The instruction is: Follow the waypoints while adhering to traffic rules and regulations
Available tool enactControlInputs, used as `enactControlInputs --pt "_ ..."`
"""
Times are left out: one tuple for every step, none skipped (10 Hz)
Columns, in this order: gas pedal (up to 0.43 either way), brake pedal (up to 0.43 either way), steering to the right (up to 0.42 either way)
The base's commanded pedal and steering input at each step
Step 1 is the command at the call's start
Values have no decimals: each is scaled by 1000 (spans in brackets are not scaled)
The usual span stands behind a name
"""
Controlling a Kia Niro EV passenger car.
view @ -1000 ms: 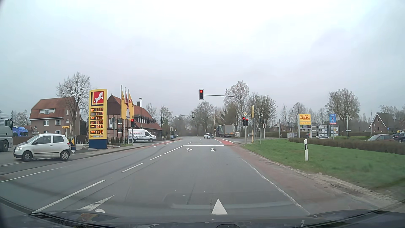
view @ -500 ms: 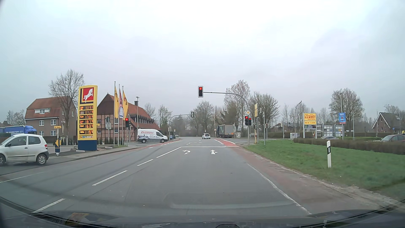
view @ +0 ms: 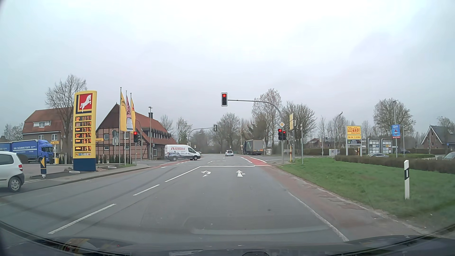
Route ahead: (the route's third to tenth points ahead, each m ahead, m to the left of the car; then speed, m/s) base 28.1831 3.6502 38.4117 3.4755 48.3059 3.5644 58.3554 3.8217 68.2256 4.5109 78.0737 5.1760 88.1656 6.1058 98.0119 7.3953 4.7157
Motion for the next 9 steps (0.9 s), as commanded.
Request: enactControlInputs --pt "98 0 -4" --pt "98 0 -4" --pt "98 0 -4" --pt "98 0 -4" --pt "98 0 -4" --pt "98 0 -4" --pt "98 0 -4" --pt "87 0 -4" --pt "79 0 -4"
